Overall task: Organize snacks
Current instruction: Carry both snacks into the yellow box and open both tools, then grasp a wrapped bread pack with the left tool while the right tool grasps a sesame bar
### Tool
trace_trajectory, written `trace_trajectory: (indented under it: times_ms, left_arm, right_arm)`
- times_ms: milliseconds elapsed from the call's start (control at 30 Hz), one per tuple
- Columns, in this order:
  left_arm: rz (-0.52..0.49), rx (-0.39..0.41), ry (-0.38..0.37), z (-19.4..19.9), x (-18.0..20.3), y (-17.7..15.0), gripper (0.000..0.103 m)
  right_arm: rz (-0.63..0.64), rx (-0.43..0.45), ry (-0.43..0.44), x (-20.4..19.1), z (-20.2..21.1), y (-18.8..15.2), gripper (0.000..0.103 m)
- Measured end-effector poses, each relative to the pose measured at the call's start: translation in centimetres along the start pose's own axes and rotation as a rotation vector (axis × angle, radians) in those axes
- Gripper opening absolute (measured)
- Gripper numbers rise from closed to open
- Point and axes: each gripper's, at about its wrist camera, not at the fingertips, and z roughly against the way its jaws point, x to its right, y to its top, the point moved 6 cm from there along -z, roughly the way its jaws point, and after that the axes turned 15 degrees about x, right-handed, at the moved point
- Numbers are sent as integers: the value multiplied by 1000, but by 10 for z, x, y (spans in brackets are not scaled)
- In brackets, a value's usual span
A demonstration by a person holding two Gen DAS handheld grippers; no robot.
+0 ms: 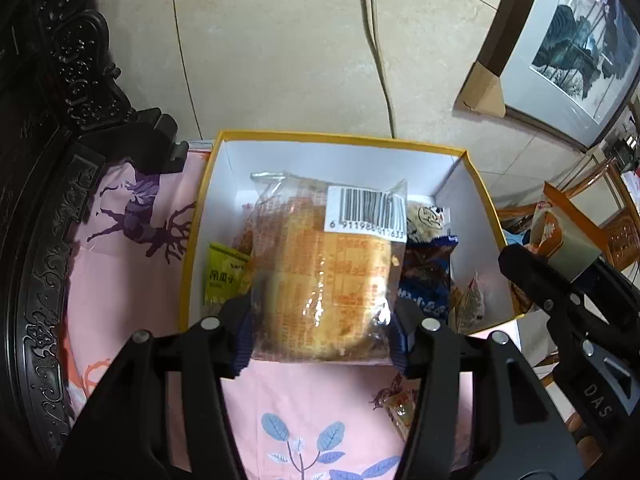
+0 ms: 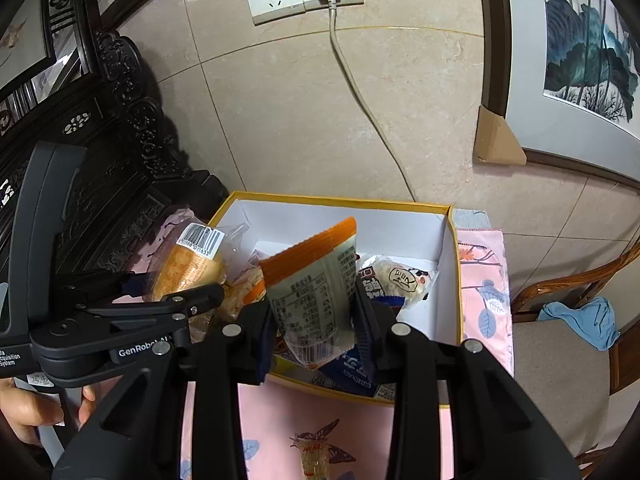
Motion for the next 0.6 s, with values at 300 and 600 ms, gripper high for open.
trace_trajectory:
  times_ms: [300, 600]
  left_arm:
    - [53, 35, 35, 1, -17, 19, 100]
    - [55, 27, 4, 38, -33, -27, 100]
  right_arm:
    - [12, 14, -78, 20, -11, 19, 63]
    - [-14, -142, 18, 10, 20, -64, 63]
